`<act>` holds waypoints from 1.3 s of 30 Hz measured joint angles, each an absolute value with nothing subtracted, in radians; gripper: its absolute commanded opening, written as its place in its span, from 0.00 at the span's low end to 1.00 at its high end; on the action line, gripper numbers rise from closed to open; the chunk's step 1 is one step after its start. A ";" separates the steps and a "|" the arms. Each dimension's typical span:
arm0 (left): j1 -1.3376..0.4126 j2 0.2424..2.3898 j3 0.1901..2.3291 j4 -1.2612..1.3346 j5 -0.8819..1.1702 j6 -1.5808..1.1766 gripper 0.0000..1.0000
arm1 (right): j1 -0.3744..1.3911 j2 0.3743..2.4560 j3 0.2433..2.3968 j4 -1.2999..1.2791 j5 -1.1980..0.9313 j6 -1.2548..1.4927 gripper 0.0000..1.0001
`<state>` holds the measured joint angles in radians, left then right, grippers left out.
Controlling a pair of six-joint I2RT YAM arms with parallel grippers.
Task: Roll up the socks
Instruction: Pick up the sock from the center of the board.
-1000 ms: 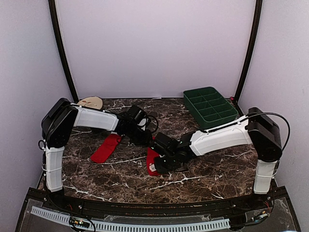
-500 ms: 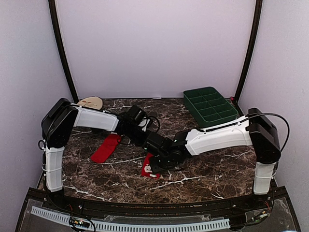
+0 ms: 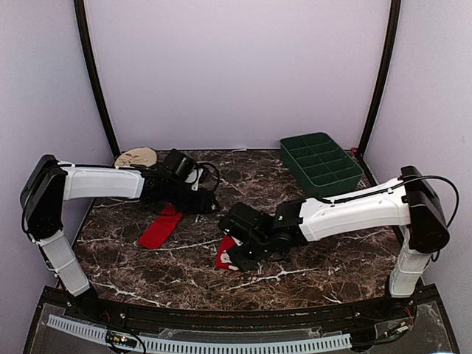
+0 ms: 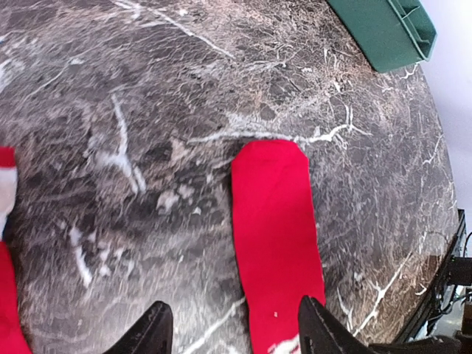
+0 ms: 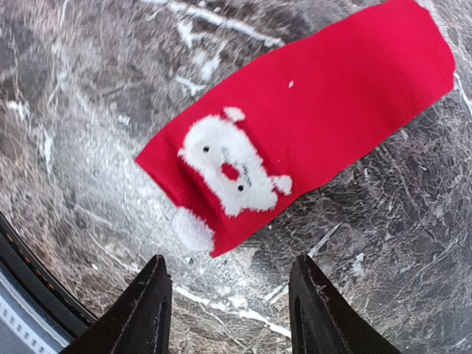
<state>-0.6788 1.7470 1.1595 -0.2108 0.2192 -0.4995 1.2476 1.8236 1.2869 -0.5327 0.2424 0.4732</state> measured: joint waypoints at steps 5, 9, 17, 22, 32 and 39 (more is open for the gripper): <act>-0.677 1.633 1.013 -0.178 0.215 -0.554 0.52 | 1.266 1.824 1.266 -0.529 0.236 0.394 0.47; -0.677 1.578 0.921 -0.170 0.210 -0.586 0.49 | 1.266 1.829 1.257 -0.518 0.222 0.343 0.44; -0.677 1.494 0.826 -0.127 0.223 -0.623 0.49 | 1.269 1.871 1.256 -0.494 0.184 0.273 0.40; -0.677 1.476 0.790 -0.101 0.237 -0.641 0.49 | 1.270 1.890 1.256 -0.481 0.168 0.248 0.38; -0.677 1.454 0.754 -0.077 0.252 -0.667 0.48 | 1.270 1.930 1.256 -0.463 0.150 0.208 0.28; -0.677 1.437 0.731 -0.075 0.255 -0.678 0.48 | 1.270 1.953 1.256 -0.454 0.151 0.180 0.23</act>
